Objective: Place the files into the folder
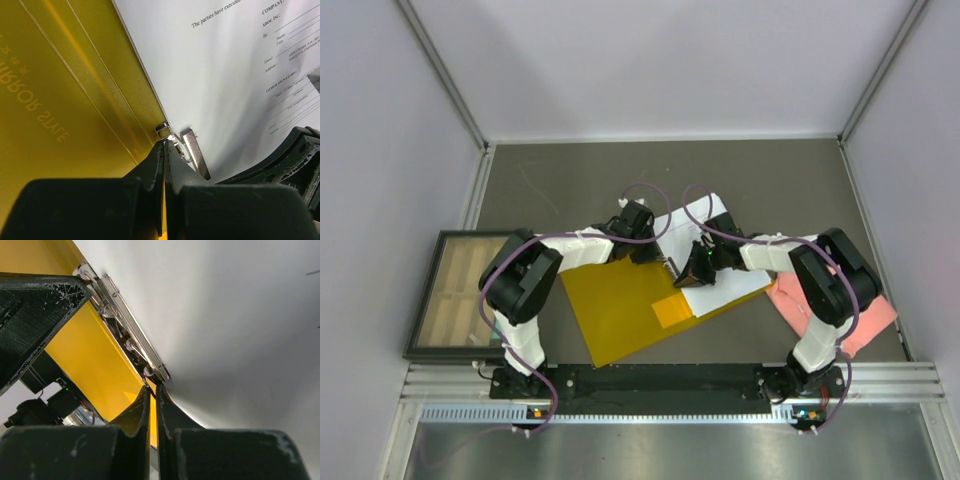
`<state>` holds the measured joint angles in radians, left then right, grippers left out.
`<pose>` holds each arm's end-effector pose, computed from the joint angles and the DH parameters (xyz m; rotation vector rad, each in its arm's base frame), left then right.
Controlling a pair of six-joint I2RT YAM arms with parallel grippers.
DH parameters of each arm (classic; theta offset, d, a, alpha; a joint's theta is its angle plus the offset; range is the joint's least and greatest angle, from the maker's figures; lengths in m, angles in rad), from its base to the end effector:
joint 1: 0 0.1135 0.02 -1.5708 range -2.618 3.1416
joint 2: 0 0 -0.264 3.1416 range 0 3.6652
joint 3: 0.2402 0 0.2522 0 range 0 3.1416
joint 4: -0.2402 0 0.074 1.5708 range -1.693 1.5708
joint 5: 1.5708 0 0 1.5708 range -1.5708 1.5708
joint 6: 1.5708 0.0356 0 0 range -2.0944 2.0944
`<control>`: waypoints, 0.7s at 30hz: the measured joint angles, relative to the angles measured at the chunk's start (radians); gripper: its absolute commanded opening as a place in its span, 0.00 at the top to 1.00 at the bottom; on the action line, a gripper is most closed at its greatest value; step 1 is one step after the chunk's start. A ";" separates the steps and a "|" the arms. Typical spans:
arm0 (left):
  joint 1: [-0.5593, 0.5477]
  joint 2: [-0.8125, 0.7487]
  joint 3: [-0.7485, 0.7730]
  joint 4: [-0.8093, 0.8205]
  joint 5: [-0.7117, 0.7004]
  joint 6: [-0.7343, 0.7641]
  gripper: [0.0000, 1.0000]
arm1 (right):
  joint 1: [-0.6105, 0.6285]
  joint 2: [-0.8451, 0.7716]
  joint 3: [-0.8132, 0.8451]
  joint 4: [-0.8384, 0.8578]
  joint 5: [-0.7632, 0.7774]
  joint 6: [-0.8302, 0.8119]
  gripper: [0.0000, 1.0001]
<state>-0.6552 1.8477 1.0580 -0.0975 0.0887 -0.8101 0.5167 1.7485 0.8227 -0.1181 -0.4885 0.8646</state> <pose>0.2965 -0.2318 0.1509 -0.1603 2.5972 -0.7049 0.2655 0.1701 0.1225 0.3057 2.8500 1.0408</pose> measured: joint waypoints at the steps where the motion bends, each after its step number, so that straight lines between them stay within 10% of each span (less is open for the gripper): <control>1: 0.000 0.000 -0.001 0.002 0.000 0.001 1.00 | 0.000 0.000 0.000 0.000 0.000 -0.008 1.00; 16: 0.011 -0.037 -0.034 0.002 -0.019 0.031 1.00 | -0.003 0.092 0.043 0.046 -0.089 -0.017 1.00; 21: 0.010 -0.066 -0.033 -0.043 -0.010 0.064 0.83 | -0.002 0.099 0.044 0.067 -0.108 -0.017 0.96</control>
<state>-0.6449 1.7821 1.0248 -0.1406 0.0788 -0.7464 0.5144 1.8473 0.8669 -0.0509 -0.5961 0.8474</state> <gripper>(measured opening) 0.103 0.008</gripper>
